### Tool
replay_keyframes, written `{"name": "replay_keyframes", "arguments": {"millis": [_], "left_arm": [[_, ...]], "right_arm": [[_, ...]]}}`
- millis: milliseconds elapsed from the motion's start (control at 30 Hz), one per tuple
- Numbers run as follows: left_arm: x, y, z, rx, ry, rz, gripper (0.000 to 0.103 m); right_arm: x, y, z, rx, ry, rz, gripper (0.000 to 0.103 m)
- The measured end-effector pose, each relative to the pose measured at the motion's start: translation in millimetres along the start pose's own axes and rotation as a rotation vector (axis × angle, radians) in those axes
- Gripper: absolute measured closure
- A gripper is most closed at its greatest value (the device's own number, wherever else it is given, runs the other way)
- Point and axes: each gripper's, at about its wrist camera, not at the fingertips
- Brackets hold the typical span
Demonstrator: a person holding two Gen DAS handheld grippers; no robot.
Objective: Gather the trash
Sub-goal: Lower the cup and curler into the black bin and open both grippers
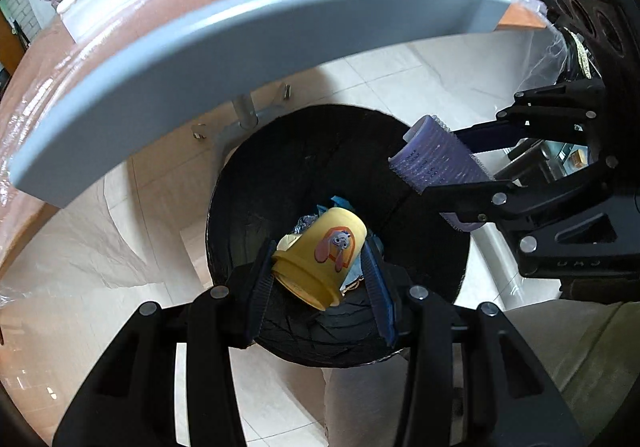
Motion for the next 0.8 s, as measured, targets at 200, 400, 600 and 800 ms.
{"name": "replay_keyframes", "arguments": {"millis": [200,400,600,800], "left_arm": [[17,-4,3,-0.015,0.001,0.022,0.058],[31,-3,7,-0.010,-0.008,0.044,0.058],[38,-4,12,-0.012,-0.012,0.064,0.058],[46,-4,16,-0.004,-0.021,0.085,0.058]], "right_arm": [[15,-7,4,0.006,0.001,0.023,0.060],[20,-5,-4,0.001,0.012,0.038,0.060],[26,-5,-2,0.002,0.018,0.052,0.060],[34,-4,0,0.005,0.024,0.069,0.060]]}}
Point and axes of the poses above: each gripper's, at about its wrist camera, not at the fingertips, and x roughly the way its jaws point, z to its left, y to its underside, and after that the axes turned 6 degrees about y, right-handed
